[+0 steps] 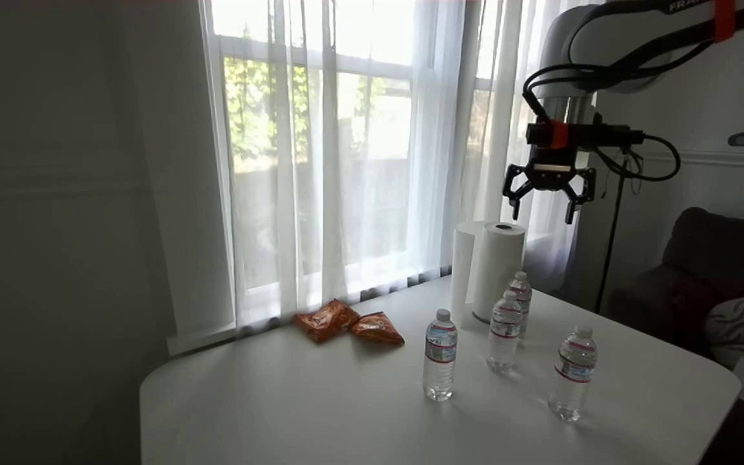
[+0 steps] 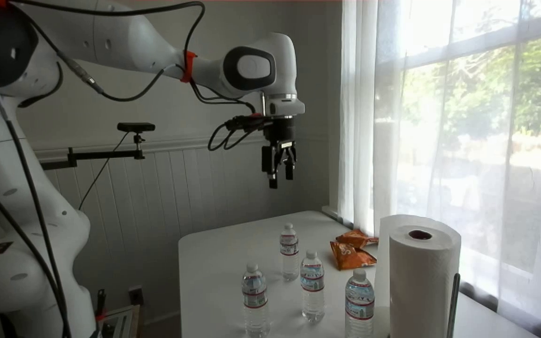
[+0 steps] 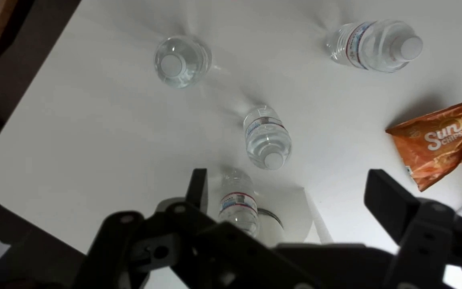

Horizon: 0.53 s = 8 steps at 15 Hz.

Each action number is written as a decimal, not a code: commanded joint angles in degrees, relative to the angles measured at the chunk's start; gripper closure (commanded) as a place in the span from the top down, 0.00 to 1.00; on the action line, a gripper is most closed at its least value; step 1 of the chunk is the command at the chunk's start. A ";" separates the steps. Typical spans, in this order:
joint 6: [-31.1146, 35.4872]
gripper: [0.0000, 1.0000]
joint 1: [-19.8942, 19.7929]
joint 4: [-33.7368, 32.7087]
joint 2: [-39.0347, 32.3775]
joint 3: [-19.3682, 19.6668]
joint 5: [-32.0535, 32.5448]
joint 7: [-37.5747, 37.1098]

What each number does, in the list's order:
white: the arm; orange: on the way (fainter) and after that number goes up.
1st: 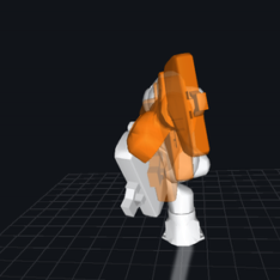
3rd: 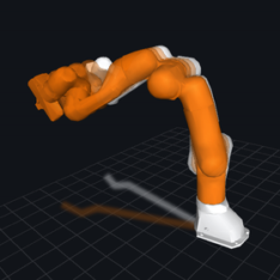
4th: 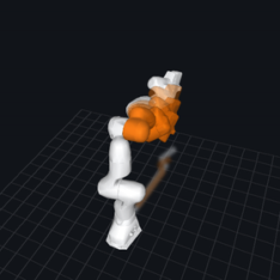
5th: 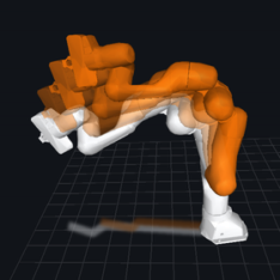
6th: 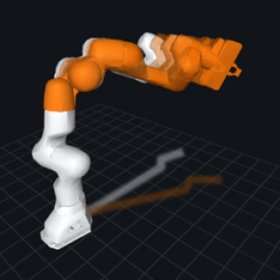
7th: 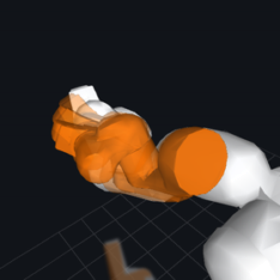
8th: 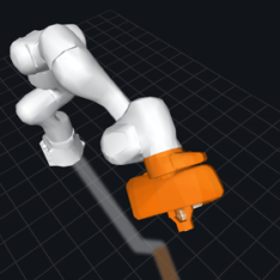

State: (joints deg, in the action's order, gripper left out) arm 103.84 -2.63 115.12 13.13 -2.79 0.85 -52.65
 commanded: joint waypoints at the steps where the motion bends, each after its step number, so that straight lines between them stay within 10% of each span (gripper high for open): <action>1: 2.48 1.00 0.59 0.85 2.39 -0.73 4.69 6.98; 8: 1.45 1.00 0.22 -0.16 1.26 -0.86 3.81 8.75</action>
